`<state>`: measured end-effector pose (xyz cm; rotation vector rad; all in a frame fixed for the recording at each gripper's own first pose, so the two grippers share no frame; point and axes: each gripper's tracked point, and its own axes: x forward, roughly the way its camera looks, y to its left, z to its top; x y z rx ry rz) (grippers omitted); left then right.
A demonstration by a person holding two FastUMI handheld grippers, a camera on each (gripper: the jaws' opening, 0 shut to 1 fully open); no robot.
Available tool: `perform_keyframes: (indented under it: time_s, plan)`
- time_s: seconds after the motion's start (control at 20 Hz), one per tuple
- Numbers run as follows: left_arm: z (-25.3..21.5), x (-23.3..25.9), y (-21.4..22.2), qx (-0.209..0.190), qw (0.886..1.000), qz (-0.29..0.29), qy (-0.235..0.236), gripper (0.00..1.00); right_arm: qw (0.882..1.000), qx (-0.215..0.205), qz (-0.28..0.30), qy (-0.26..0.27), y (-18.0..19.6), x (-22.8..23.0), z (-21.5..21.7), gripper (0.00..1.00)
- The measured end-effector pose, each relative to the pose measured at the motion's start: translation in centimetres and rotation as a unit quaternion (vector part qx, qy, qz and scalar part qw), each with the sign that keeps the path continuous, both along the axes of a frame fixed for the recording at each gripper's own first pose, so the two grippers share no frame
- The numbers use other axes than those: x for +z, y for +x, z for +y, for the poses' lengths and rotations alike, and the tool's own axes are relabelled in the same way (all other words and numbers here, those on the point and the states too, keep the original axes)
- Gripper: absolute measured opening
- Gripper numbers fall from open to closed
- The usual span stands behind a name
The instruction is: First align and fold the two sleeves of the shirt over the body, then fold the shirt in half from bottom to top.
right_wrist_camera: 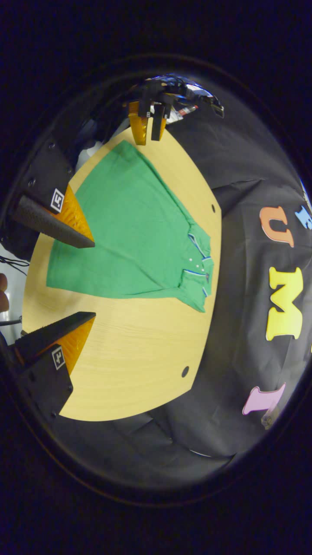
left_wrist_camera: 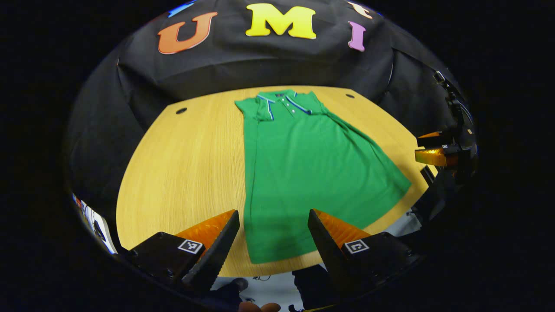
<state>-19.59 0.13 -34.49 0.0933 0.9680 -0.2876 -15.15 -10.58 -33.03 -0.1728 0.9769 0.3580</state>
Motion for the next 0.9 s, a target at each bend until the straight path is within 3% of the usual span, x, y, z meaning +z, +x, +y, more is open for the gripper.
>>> perform_keyframes:
  time_s: [0.2,0.5,0.7,0.9]
  plan:
    - [1.4,-2.3,-1.6,-0.002,0.999,0.027,0.029,1.0,0.999,0.022,0.042,-0.019,-2.6,-3.8,0.2,0.95]
    - [1.9,-4.9,-2.8,-0.005,0.997,0.063,0.042,1.0,0.998,0.029,0.06,-0.02,-2.8,-6.2,0.7,0.95]
    - [1.7,-5.0,-2.4,0.019,0.998,0.064,0.02,1.0,0.997,0.04,0.064,-0.022,-2.6,-7.2,1.1,0.96]
    - [1.3,-5.1,-2.8,0.009,0.998,0.063,0.021,1.0,0.995,0.061,0.069,-0.027,-3.0,-7.3,1.2,0.93]
